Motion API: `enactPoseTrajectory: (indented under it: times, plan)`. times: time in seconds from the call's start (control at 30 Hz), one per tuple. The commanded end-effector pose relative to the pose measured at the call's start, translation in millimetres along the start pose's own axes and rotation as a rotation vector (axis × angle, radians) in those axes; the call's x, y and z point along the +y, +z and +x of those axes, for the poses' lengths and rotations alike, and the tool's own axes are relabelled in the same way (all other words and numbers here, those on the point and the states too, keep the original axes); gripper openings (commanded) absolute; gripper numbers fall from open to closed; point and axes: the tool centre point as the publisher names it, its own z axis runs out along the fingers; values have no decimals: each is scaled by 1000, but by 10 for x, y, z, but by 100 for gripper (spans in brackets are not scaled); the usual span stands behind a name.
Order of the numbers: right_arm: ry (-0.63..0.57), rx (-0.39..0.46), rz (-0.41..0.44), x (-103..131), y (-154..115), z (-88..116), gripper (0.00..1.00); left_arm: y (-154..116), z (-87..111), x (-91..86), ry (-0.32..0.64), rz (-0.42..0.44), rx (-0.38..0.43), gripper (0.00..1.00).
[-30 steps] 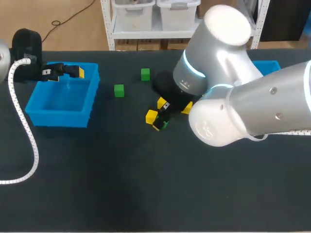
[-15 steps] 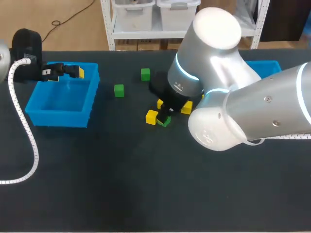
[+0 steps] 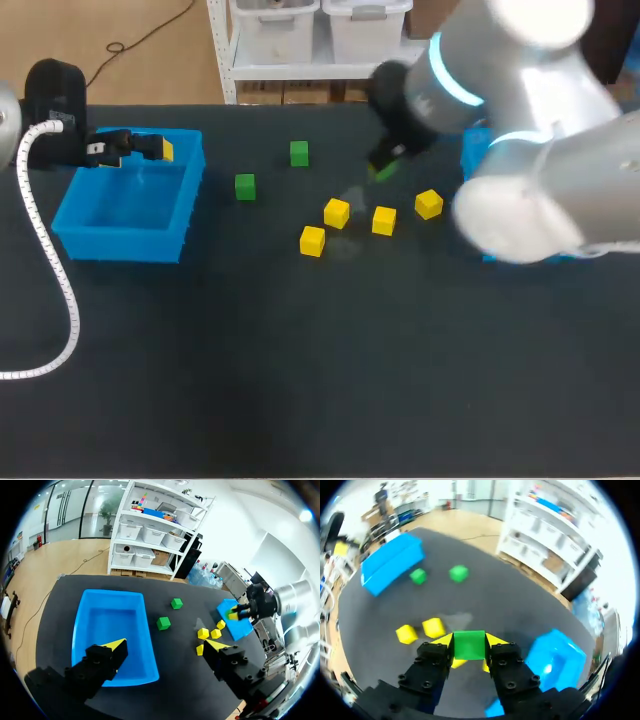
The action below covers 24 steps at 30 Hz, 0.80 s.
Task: Put the green cubes in the right bin and the yellow cubes in the left bin.
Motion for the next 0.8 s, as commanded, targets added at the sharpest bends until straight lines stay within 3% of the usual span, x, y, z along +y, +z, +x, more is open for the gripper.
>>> enactPoseTrajectory:
  times: [0.03,0.27,0.43,0.67,0.7,0.73,0.77,0.8]
  plan:
    - [122,-92,146,-399,-398,251,0,3,17,34,3,16,-8,100]
    - [296,-40,237,-919,-333,591,0,3,17,34,3,16,-8,100]
    - [372,14,295,-1110,-247,766,0,3,17,34,3,16,-8,100]
    - [437,38,375,-1274,-216,865,0,3,17,34,3,16,-8,100]
    - [445,42,385,-1288,-225,873,9,3,17,34,3,16,-8,100]
    - [447,45,388,-1302,-225,879,42,3,17,34,3,16,-8,100]
    - [448,44,386,-1312,-225,881,100,3,17,34,3,16,-8,100]
    - [449,44,389,-1318,-226,881,100,3,17,34,3,16,-8,100]
